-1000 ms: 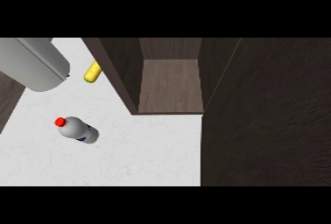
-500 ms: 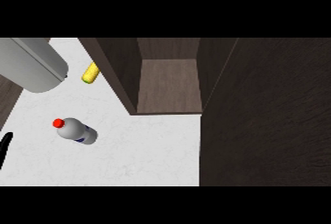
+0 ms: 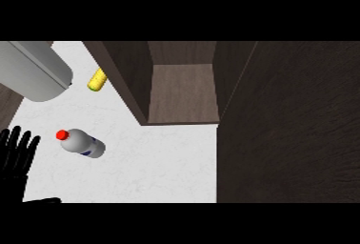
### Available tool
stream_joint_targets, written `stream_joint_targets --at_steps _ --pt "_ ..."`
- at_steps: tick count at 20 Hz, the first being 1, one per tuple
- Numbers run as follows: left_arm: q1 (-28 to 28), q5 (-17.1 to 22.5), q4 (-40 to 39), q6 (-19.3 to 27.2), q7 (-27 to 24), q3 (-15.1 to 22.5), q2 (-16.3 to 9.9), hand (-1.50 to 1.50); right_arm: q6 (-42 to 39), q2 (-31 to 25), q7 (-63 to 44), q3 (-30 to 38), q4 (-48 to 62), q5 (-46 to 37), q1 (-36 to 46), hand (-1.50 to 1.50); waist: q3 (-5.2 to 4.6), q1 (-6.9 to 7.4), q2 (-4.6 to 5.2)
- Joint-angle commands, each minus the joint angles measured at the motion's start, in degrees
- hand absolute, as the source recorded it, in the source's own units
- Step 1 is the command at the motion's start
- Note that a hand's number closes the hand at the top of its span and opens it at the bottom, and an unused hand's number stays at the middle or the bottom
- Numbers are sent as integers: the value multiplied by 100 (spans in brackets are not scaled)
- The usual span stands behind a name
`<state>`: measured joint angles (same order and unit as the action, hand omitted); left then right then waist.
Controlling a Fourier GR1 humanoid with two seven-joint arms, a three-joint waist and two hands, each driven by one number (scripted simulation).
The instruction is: Pick up the bottled water, place it into the cabinet and close the cabinet
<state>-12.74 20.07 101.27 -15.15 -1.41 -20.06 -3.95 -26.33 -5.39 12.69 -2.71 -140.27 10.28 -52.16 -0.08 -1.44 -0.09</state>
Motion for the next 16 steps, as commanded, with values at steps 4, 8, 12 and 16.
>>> stream_joint_targets --at_steps 4,8,12,16 --pt "564 -517 -1475 -142 -742 61 -66 -150 -42 -145 -316 250 -1042 693 -367 -150 -1 35 18" --pt "957 -697 -2614 -288 -1541 -81 -156 -150 -170 -115 -2 200 -972 597 -689 -150 -5 -3 19" --pt "1093 -798 -3312 -216 -2027 -208 -147 -150 -283 29 229 -175 -1249 91 -1298 -150 -10 -48 3" --pt "1764 -934 -4122 -59 -2206 -224 -268 -150 -428 -203 481 424 -1029 598 -1185 -150 -5 -22 18"
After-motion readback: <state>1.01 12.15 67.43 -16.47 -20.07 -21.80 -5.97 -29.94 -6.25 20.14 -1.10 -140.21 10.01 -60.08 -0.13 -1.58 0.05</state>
